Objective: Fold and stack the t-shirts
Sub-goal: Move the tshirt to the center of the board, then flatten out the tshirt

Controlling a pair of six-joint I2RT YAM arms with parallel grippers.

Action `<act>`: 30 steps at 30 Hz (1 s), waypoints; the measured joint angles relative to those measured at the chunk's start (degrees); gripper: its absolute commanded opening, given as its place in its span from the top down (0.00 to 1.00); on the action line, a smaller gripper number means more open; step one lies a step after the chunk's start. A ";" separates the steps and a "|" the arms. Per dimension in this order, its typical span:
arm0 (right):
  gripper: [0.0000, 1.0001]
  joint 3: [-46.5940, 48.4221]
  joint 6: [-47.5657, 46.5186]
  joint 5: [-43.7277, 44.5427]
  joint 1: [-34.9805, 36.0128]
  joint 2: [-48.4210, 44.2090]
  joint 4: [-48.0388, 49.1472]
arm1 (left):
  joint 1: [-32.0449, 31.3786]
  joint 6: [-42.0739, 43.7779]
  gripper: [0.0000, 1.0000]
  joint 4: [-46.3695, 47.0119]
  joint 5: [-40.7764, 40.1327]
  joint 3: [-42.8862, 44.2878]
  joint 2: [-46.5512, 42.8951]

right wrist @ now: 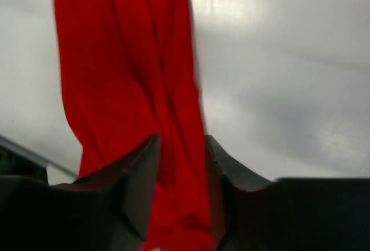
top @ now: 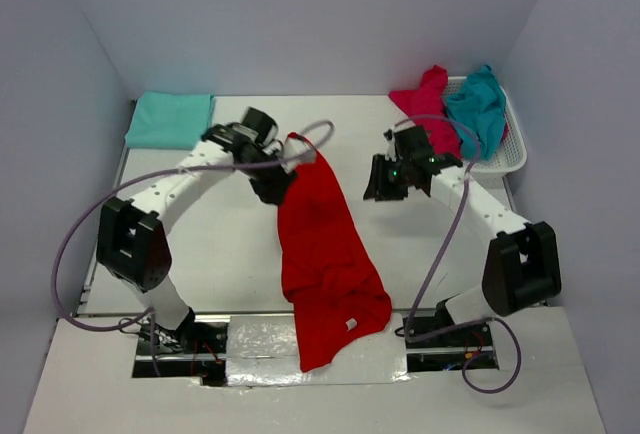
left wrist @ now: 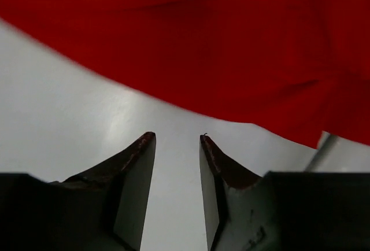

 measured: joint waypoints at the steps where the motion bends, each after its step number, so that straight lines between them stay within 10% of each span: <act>1: 0.45 -3.80 0.87 -0.59 0.50 -2.08 0.70 | -3.15 0.39 0.28 0.00 0.39 -1.51 0.04; 9: 0.35 -29.86 8.85 -7.10 1.60 -10.25 5.57 | -25.66 -2.16 0.13 4.79 2.99 -5.81 4.17; 16: 0.34 -34.82 11.80 -9.79 1.75 -16.92 9.38 | -27.54 -8.83 0.15 11.17 3.34 -5.73 10.88; 20: 0.35 -37.44 13.55 -10.91 2.69 -17.42 11.58 | -28.61 -11.58 0.54 13.29 2.27 -5.95 14.21; 22: 0.47 -38.58 14.34 -11.13 3.54 -17.38 12.46 | -29.03 -12.57 0.94 13.75 1.18 -6.67 14.58; 26: 0.96 -39.98 16.22 -12.63 5.31 -14.12 17.33 | -28.76 -12.41 1.00 13.40 -0.13 -6.23 14.27; 30: 1.00 -39.74 17.84 -15.72 5.09 -8.68 21.92 | -26.21 -12.28 1.00 11.13 0.04 -4.26 12.07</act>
